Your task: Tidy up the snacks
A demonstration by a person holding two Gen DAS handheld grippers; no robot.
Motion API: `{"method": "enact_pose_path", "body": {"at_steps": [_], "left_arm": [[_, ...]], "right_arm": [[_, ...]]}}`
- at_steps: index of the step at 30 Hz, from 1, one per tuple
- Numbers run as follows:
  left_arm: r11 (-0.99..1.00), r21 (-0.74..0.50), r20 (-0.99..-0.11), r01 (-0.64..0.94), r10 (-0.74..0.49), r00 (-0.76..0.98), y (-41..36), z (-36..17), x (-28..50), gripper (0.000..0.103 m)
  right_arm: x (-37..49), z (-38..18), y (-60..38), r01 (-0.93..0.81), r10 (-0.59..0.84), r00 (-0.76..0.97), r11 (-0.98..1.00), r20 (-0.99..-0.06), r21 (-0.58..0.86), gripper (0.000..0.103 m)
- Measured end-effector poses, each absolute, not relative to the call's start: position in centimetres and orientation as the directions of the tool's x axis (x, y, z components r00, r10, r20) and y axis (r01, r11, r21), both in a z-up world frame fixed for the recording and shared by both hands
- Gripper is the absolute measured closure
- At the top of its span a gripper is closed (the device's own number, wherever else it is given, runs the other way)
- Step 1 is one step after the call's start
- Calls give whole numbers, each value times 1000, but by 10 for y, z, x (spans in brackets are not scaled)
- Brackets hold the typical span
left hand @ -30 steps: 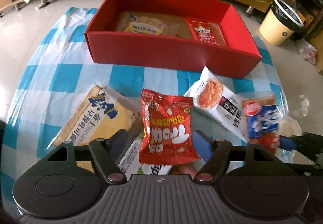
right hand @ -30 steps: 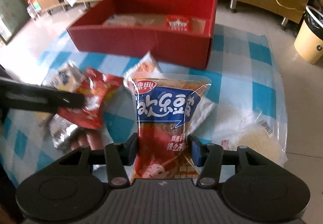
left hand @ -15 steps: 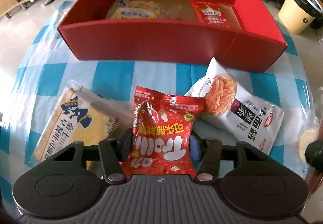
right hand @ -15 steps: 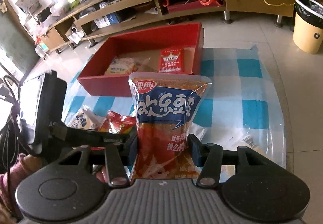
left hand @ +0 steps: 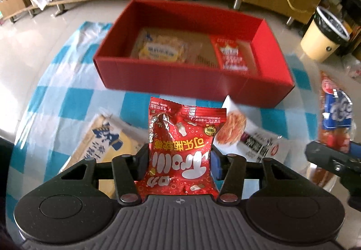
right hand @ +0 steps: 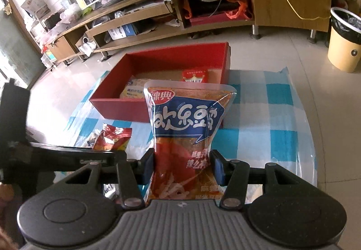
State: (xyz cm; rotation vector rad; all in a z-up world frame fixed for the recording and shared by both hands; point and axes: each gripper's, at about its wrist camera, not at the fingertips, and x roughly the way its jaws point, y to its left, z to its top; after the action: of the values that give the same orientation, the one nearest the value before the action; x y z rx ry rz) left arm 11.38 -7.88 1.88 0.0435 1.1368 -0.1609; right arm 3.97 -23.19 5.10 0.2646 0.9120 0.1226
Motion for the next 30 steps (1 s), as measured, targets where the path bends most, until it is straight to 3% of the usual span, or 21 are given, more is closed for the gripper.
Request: {"method": "enact_pose_path", "body": {"at_steps": [30], "left_arm": [[996, -23, -823, 88, -68, 564, -78, 61, 154, 43]], "right_arm": [[109, 88, -223, -17, 218, 698, 957, -682, 289, 53]]}}
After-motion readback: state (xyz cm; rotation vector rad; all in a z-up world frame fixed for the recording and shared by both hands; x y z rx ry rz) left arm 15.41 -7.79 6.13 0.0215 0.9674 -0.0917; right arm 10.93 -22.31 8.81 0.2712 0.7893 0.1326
